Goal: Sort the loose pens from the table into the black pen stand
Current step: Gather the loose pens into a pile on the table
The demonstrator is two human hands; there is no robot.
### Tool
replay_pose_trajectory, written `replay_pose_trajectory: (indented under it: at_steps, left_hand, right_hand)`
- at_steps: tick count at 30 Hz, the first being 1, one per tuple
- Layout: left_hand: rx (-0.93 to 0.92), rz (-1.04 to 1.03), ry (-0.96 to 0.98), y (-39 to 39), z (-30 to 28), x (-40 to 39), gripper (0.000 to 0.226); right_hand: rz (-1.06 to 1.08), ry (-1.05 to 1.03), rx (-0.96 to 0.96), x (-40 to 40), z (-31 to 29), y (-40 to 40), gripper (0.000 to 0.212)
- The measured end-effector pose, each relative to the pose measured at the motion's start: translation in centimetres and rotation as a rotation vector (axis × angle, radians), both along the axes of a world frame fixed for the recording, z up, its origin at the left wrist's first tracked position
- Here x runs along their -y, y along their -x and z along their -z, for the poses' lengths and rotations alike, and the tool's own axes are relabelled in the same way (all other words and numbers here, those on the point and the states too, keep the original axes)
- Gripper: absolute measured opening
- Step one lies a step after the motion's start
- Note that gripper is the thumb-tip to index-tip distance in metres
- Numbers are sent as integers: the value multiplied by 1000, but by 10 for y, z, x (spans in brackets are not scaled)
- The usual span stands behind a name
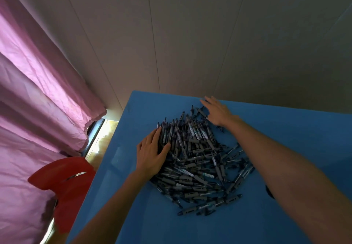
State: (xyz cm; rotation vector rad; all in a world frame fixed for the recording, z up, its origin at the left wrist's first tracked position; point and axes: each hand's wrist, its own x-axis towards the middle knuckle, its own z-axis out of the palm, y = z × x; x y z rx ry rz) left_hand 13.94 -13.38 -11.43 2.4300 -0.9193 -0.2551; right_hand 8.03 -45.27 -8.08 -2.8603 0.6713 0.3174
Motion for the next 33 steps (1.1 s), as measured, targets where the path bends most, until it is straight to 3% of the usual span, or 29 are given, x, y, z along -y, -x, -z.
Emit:
replay_pose_trajectory:
  at_steps: [3, 7, 12, 17, 24, 26, 28, 33]
  left_hand:
    - [-8, 16, 13, -3, -1, -1, 77]
    - [-8, 26, 3, -4, -3, -3, 80]
    - [35, -2, -25, -1, -2, -3, 87]
    - [16, 1, -32, -1, -2, -2, 90]
    - [-139, -44, 119, -1, -5, -4, 75]
    - [-167, -30, 136, 1, -7, -5, 74]
    - [-152, 14, 105, 5, -6, -4, 75]
    - [-58, 46, 8, 14, 0, 0, 83]
  right_hand:
    - [-69, 105, -55, 8, -5, -5, 71]
    - [-68, 214, 30, 14, -7, 0, 38]
    - [53, 60, 116, -3, -3, 30, 21]
    - [164, -151, 200, -21, -8, 67, 32]
    - [240, -266, 309, -47, 9, 109, 20]
    - [295, -190, 273, -54, 12, 112, 37]
    - [325, -240, 241, -67, 12, 110, 59]
    - [264, -355, 261, -114, 24, 106, 63]
